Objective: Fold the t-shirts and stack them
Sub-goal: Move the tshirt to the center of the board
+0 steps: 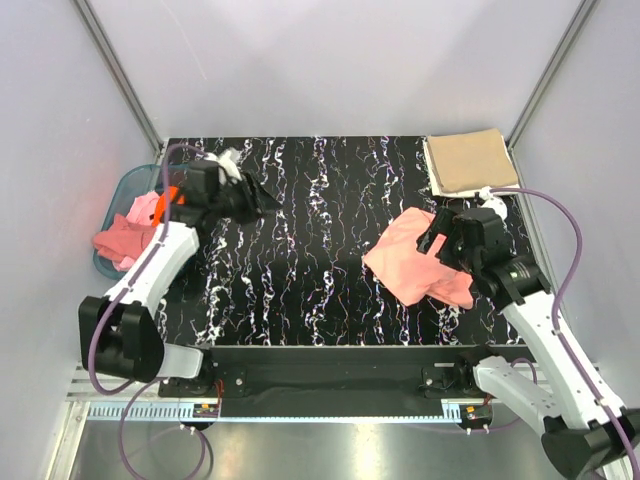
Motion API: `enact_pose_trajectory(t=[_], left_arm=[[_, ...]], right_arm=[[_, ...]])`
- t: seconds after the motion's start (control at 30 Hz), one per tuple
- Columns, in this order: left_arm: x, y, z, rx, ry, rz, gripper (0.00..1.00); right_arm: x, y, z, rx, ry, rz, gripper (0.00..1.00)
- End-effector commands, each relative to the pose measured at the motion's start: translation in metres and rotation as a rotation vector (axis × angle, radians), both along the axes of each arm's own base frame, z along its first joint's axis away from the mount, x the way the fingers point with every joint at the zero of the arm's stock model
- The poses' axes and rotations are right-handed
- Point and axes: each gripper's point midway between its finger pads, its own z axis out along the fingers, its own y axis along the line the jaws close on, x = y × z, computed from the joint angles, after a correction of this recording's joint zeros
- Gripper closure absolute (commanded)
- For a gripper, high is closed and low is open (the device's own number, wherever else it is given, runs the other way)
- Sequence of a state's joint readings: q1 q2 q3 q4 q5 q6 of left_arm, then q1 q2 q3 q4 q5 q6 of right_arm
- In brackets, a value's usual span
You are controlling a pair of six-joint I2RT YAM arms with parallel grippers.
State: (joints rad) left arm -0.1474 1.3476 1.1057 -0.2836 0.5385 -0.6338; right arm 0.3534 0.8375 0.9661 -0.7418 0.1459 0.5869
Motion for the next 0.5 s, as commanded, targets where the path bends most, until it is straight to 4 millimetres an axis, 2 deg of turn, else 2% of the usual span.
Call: enact_pose_trajectory(t=[0.0, 0.07, 0.1, 0.13, 0.17, 0.2, 0.23, 0.27, 0.3, 0.33, 0.37, 0.4, 0.43, 0.47], left_arm=[[-0.021, -0.031, 0.003, 0.107, -0.079, -0.086, 0.45], [-0.025, -0.055, -0.018, 0.130, -0.032, -0.142, 0.43], [-0.034, -0.083, -0.017, 0.132, -0.046, -0.214, 0.42], [-0.036, -0.098, -0.020, 0.142, -0.047, -0.246, 0.41], [-0.036, -0.130, -0.046, 0.176, -0.014, -0.313, 0.41], [-0.042, -0.144, -0.033, 0.163, -0.047, -0.344, 0.41], [-0.043, -0.159, -0.039, 0.169, -0.041, -0.373, 0.41], [-0.042, -0.176, -0.061, 0.199, -0.012, -0.406, 0.40], [-0.050, -0.204, -0.052, 0.195, -0.049, -0.462, 0.39], [-0.051, -0.220, -0.076, 0.223, -0.014, -0.493, 0.37], [-0.056, -0.235, -0.079, 0.221, -0.020, -0.540, 0.35], [-0.055, -0.253, -0.069, 0.203, -0.052, -0.571, 0.34], [-0.067, -0.273, -0.087, 0.217, -0.031, -0.622, 0.31], [-0.065, -0.289, -0.076, 0.204, -0.073, -0.643, 0.29]], right_arm=[[0.004, -0.045, -0.031, -0.132, 0.089, -0.264, 0.00], [0.011, -0.059, -0.048, -0.154, 0.151, -0.345, 0.00], [0.013, -0.065, -0.053, -0.141, 0.180, -0.372, 0.00], [0.016, -0.071, -0.059, -0.125, 0.211, -0.394, 0.00], [0.019, -0.086, -0.072, -0.075, 0.272, -0.432, 0.02], [0.022, -0.092, -0.074, -0.048, 0.281, -0.443, 0.02], [0.024, -0.099, -0.077, -0.031, 0.288, -0.459, 0.03], [0.029, -0.109, -0.081, -0.019, 0.284, -0.491, 0.03], [0.029, -0.125, -0.086, 0.007, 0.304, -0.547, 0.04], [0.031, -0.130, -0.090, 0.031, 0.315, -0.567, 0.06], [0.038, -0.131, -0.096, 0.085, 0.328, -0.575, 0.06], [0.041, -0.136, -0.099, 0.118, 0.337, -0.596, 0.08], [0.043, -0.146, -0.103, 0.147, 0.349, -0.631, 0.08], [0.050, -0.149, -0.108, 0.171, 0.356, -0.648, 0.09]])
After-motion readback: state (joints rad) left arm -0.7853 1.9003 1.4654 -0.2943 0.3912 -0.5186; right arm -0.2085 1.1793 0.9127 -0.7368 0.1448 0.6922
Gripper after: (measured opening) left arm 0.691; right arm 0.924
